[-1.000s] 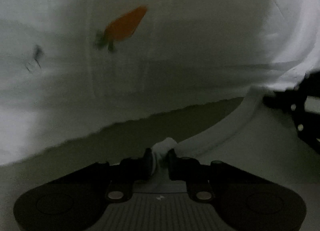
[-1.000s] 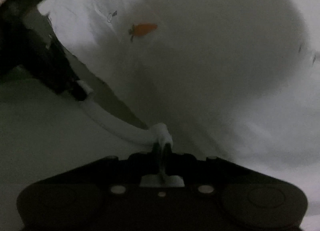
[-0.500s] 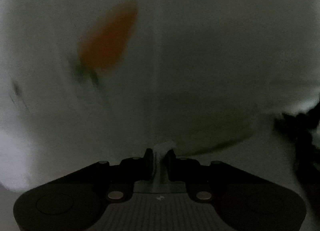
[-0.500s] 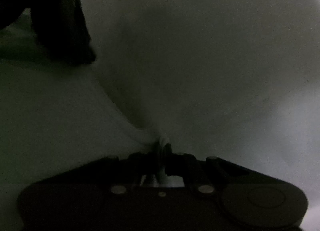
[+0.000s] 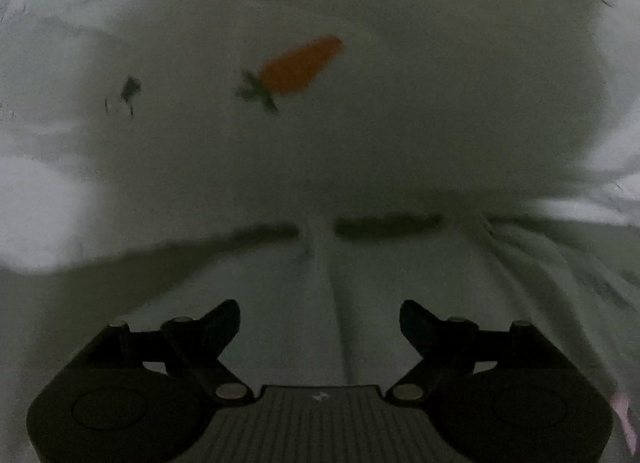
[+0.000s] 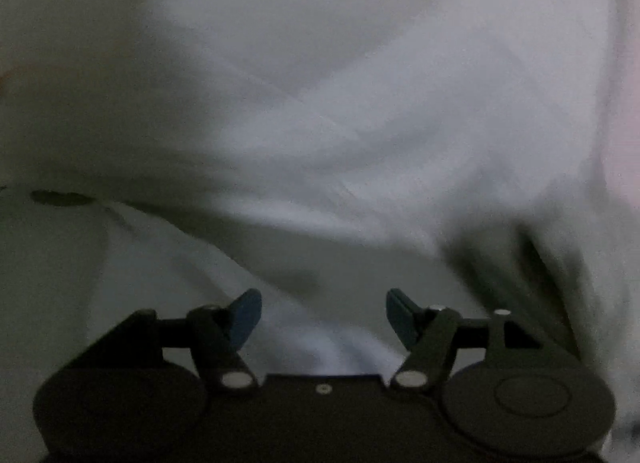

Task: Fold clothes
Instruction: 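Release the collar with the left gripper and smooth the shirt flat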

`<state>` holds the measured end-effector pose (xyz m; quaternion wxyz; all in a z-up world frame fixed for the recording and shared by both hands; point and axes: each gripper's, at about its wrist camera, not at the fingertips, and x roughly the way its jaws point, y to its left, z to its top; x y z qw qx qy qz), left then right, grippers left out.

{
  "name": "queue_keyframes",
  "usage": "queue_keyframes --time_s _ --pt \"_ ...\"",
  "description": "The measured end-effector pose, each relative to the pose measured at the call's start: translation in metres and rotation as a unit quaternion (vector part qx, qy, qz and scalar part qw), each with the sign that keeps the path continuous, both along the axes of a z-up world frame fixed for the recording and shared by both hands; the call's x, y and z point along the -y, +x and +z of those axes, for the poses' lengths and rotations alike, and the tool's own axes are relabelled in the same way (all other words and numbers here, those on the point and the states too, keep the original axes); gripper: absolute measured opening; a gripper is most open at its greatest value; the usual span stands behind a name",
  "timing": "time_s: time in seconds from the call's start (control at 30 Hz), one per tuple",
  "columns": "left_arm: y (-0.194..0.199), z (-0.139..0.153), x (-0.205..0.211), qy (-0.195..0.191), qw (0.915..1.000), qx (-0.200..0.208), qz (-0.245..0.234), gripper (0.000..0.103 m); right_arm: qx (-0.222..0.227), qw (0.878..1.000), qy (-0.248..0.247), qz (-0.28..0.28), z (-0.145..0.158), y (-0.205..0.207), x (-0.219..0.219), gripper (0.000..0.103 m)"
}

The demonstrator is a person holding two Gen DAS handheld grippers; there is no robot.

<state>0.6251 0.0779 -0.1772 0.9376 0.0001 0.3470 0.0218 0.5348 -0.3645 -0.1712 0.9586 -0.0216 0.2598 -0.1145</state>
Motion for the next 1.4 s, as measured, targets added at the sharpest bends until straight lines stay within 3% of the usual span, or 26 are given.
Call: queue_keyframes --time_s 0.1,0.13,0.17,0.23,0.27,0.37,0.5,0.63,0.7,0.8,0.83,0.87,0.93,1.0,1.03,1.07,1.2,1.23,1.4 --pt "-0.018 -0.007 0.020 -0.022 0.9993 -0.030 -0.005 0.091 -0.028 0.993 0.110 -0.033 -0.022 -0.024 0.057 0.072" --pt "-0.021 -0.011 0.025 -0.041 0.9981 -0.045 -0.012 0.091 -0.033 0.989 0.142 -0.029 -0.029 -0.025 0.066 0.067" --pt "-0.020 -0.015 0.031 -0.061 0.9957 -0.064 -0.025 0.091 -0.038 0.985 0.168 -0.016 -0.034 -0.025 0.073 0.043" --pt "-0.014 -0.020 0.044 -0.063 0.9931 -0.094 -0.031 0.092 -0.052 0.979 0.196 0.011 -0.040 -0.024 0.081 0.001" --pt "-0.012 -0.022 0.049 -0.053 0.9928 -0.103 -0.028 0.092 -0.061 0.983 0.169 0.030 -0.037 -0.027 0.077 0.000" --pt "-0.003 -0.027 0.053 -0.040 0.9922 -0.116 -0.019 0.093 -0.078 0.987 0.101 0.096 -0.027 -0.042 0.060 0.000" --pt "0.001 -0.037 0.068 -0.005 0.9912 -0.129 -0.028 0.100 -0.108 0.983 0.107 0.102 -0.034 -0.052 0.071 0.001" --pt "0.000 -0.042 0.076 0.000 0.9911 -0.131 -0.024 0.103 -0.053 0.983 0.172 0.016 -0.026 -0.045 0.107 0.032" --pt "0.003 -0.043 0.076 0.002 0.9911 -0.131 -0.025 0.103 -0.049 0.989 0.142 -0.004 -0.028 -0.025 0.114 0.035" --pt "0.005 -0.043 0.077 0.003 0.9914 -0.128 -0.025 0.103 -0.062 0.997 0.035 0.040 -0.036 0.001 0.108 0.035" --pt "0.006 -0.044 0.076 0.003 0.9913 -0.129 -0.027 0.103 -0.058 0.995 0.041 0.064 -0.036 0.005 0.109 0.036" --pt "0.007 -0.044 0.076 0.003 0.9912 -0.129 -0.028 0.103 -0.054 0.993 0.055 0.093 -0.035 0.008 0.112 0.048" --pt "0.008 -0.044 0.077 0.004 0.9908 -0.132 -0.031 0.103 -0.053 0.987 0.055 0.138 -0.033 0.015 0.111 0.056" --pt "0.010 -0.044 0.077 0.004 0.9902 -0.136 -0.032 0.103 -0.052 0.988 0.011 0.145 -0.035 0.023 0.105 0.044" --pt "0.011 -0.044 0.077 0.004 0.9899 -0.138 -0.031 0.103 -0.050 0.989 -0.012 0.139 -0.037 0.029 0.103 0.013" --pt "0.012 -0.044 0.077 0.004 0.9896 -0.141 -0.030 0.103 -0.044 0.991 -0.026 0.125 -0.036 0.035 0.104 0.006" --pt "0.015 -0.045 0.078 0.005 0.9894 -0.142 -0.030 0.103 -0.022 0.997 -0.051 0.058 -0.030 0.056 0.120 0.012" --pt "0.014 -0.045 0.078 0.005 0.9897 -0.140 -0.030 0.103 -0.027 0.998 -0.048 0.041 -0.029 0.059 0.126 0.024" --pt "0.012 -0.044 0.078 0.005 0.9905 -0.134 -0.031 0.103 -0.044 0.999 0.029 -0.011 -0.028 0.037 0.138 0.042"
